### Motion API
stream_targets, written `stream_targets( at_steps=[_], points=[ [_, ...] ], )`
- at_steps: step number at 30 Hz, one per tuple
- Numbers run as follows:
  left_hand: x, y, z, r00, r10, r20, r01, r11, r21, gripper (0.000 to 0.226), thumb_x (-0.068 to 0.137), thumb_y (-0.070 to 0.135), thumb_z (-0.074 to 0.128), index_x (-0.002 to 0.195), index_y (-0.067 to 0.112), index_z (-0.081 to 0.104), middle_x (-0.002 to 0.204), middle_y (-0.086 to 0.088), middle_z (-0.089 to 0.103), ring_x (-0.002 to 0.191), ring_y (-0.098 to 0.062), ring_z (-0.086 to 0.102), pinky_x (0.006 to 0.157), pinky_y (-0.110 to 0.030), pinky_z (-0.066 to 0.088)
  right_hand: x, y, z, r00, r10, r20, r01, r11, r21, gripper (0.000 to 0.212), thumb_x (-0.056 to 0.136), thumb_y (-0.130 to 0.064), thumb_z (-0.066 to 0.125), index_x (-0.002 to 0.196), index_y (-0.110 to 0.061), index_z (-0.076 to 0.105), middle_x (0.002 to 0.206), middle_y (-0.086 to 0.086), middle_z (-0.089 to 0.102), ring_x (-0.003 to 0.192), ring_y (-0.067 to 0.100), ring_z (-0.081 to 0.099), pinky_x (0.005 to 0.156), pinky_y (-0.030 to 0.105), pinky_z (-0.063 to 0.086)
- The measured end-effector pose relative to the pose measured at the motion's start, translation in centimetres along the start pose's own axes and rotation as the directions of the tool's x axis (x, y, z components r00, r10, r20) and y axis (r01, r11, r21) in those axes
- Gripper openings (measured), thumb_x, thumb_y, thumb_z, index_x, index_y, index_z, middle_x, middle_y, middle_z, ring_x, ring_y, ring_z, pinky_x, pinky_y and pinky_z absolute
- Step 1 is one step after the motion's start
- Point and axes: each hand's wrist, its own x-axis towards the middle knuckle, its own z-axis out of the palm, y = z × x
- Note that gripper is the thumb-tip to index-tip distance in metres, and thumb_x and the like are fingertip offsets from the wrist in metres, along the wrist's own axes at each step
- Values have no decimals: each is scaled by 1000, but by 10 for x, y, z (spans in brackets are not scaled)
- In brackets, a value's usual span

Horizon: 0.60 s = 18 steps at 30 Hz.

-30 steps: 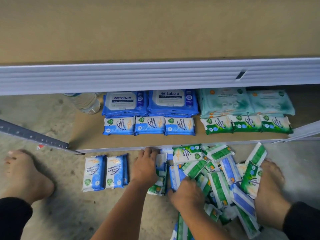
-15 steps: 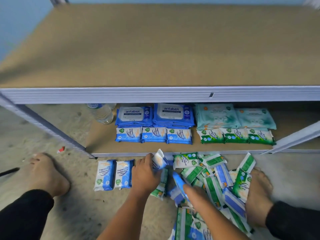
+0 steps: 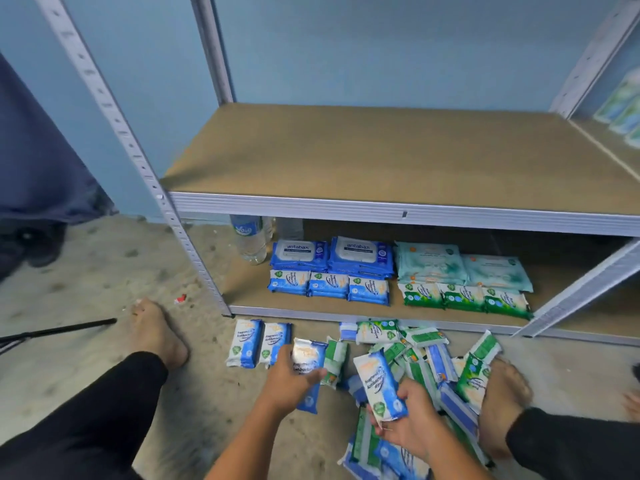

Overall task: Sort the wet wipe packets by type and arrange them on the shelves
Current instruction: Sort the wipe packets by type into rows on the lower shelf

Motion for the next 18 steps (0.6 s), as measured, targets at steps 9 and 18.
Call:
stream_targets(
  at_steps=[9, 18],
  points=[
    [-24, -26, -52, 998, -52, 26, 53, 997, -47, 78, 96, 1, 55, 157, 30, 16, 142, -10, 53, 98, -14, 56, 69, -16, 48, 8, 16, 32, 996, -91, -16, 79, 927, -367, 29, 89, -18, 73, 115, -4, 67, 97, 19, 74, 83, 33, 69, 65, 36, 53],
    [-2, -57, -93, 991, -130, 0, 130, 988, 77, 58, 85, 6, 70, 118, 46, 45, 97, -3, 71, 76, -18, 67, 72, -43, 59, 34, 28, 87, 964, -224, 142, 265, 759, -595, 71, 84, 4, 74, 133, -37, 44, 106, 5, 73, 88, 25, 75, 77, 49, 62]
  ],
)
